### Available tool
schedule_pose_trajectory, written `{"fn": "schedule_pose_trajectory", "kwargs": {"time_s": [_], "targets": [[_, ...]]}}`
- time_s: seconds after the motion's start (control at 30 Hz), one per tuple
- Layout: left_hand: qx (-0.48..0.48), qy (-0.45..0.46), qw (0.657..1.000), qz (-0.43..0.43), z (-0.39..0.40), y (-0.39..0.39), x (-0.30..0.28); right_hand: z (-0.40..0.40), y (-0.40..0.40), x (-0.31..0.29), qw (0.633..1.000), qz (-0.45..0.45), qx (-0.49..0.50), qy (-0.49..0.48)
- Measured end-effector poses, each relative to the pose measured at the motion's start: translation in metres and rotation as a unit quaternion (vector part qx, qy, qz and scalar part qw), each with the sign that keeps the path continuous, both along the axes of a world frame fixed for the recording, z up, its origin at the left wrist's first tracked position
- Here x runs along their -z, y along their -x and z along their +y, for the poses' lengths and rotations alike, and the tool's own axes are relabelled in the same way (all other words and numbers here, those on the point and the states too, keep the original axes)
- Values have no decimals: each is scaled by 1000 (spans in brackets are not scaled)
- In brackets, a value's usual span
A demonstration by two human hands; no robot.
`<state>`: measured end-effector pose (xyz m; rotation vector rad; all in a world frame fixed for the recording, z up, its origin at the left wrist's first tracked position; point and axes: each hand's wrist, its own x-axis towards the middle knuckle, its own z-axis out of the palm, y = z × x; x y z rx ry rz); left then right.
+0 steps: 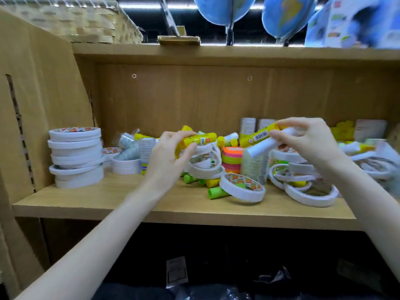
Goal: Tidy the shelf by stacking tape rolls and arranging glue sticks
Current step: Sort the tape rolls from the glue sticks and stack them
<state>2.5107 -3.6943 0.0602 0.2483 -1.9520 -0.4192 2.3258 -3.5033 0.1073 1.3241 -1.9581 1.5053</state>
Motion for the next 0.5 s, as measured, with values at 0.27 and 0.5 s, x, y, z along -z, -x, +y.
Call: {"fn": "schedule_pose_trajectory", "kwargs": {"time_s": [0.27, 0.5], "targets": [[75, 84, 991, -74, 59, 103, -48, 82, 87, -26, 993, -40, 111, 21], [77, 103, 974, -185, 80, 204, -83, 71, 177, -55, 953, 48, 240, -180]]}}
